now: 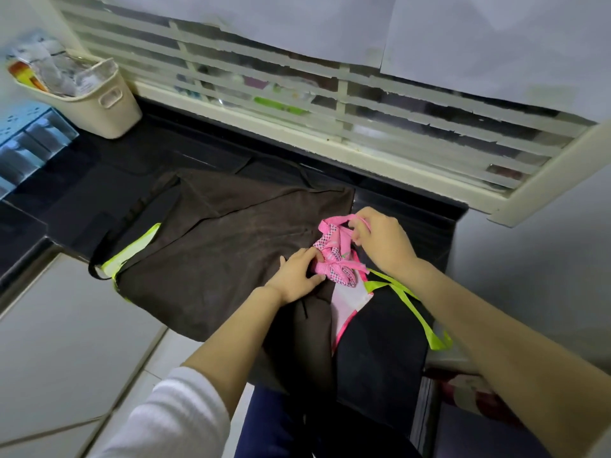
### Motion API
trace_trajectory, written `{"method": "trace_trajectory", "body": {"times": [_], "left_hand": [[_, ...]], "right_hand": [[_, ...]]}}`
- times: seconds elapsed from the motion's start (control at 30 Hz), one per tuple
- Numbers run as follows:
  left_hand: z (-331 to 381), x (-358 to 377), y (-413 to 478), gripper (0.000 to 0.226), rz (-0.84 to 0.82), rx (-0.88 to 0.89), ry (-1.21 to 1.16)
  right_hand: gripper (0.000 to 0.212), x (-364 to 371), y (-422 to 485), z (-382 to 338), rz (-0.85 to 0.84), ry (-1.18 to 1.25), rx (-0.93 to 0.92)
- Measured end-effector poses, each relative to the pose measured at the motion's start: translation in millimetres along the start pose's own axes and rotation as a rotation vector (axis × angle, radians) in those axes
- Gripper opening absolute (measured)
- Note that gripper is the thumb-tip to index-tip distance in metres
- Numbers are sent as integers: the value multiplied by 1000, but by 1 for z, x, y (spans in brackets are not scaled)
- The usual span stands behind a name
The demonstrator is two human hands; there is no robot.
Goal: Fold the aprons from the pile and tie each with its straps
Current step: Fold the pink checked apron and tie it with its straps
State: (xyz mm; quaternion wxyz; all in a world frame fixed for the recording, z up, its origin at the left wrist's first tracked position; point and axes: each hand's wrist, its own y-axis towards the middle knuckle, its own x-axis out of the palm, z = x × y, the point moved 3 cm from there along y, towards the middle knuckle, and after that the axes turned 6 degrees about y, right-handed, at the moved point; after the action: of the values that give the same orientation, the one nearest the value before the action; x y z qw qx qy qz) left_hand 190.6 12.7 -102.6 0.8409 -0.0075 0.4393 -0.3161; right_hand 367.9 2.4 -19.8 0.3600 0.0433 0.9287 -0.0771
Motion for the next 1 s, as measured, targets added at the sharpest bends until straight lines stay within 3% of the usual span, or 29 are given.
{"method": "trace_trajectory", "body": {"times": [0.1, 0.17, 0.27, 0.37, 0.47, 0.73, 1.0], "left_hand": [[-1, -7, -20, 28, 181, -15, 9], [-6, -13, -38, 30, 296, -120, 248], [-27, -16, -66, 45, 129, -315, 518], [-53, -12, -79, 65, -91, -325, 385], [-66, -14, -78, 82, -179, -266, 326], [-116, -62, -66, 89, -153, -282, 281], [-193, -129, -50, 88, -88, -316, 255]], "right_hand": [[17, -13, 12, -22, 37, 121, -49], [17, -19, 18, -40, 43, 176, -80], [18, -20, 23, -70, 38, 236, -148], [20, -12, 22, -98, -13, 259, -198], [19, -4, 20, -124, -31, 298, -242], [18, 50, 25, -157, -77, 245, -206], [33, 126, 45, -203, -63, 312, -120]]}}
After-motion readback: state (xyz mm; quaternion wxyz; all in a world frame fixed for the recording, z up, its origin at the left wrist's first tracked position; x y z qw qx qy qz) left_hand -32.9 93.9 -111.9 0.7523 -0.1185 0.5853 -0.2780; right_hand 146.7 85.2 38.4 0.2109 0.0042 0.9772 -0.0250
